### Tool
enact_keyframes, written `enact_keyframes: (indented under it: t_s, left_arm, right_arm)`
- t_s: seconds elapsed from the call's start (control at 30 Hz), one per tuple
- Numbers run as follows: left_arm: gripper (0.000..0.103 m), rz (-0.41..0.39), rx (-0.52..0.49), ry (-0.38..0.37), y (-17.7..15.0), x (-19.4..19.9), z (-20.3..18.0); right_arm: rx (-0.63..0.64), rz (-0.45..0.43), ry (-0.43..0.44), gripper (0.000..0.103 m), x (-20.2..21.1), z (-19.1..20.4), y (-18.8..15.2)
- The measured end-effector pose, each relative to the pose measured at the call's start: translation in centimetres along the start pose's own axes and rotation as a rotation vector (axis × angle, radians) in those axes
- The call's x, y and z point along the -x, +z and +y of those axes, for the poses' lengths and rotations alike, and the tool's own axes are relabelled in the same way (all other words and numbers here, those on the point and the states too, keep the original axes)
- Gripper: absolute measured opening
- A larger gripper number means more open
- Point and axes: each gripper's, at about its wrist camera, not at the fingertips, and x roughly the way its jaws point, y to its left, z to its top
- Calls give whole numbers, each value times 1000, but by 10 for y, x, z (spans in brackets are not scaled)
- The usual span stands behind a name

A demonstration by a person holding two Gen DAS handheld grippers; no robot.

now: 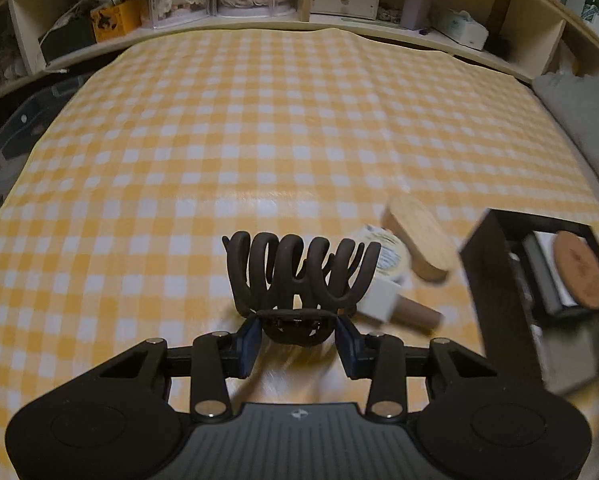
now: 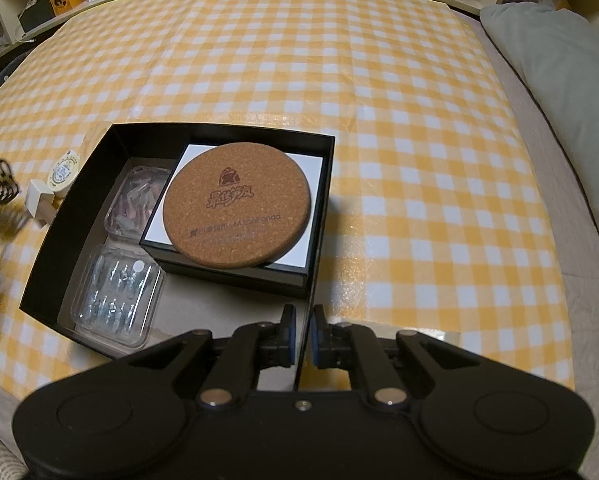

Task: Organize rigid objects
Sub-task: 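Move the left tool to the black claw hair clip and grasp it, then carry the claw clip with the left tool over the black tray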

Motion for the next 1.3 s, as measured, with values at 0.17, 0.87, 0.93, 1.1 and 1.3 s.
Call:
enact_keyframes:
  t_s: [0.17,0.87,0.93,1.1,1.3]
  left_arm:
    - [41,28,-13,-33,-12,19,-10]
    - [50,87,-154,-58,-38,14,-24]
    - [55,87,-196,-55,-39,13,-27]
    - [55,92,-236,-41,-42,1,-33]
    - [53,91,-244,-23,-41,-7,-35]
  right_arm:
    - [-2,-7,3,8,4,-1,0]
    - [8,-5,-10,8,5,0,-1]
    - [9,-5,-11,9,5,1,-1]
    - [12,-5,-14,9,5,2,-1]
    - [12,-5,-12,9,5,2,-1]
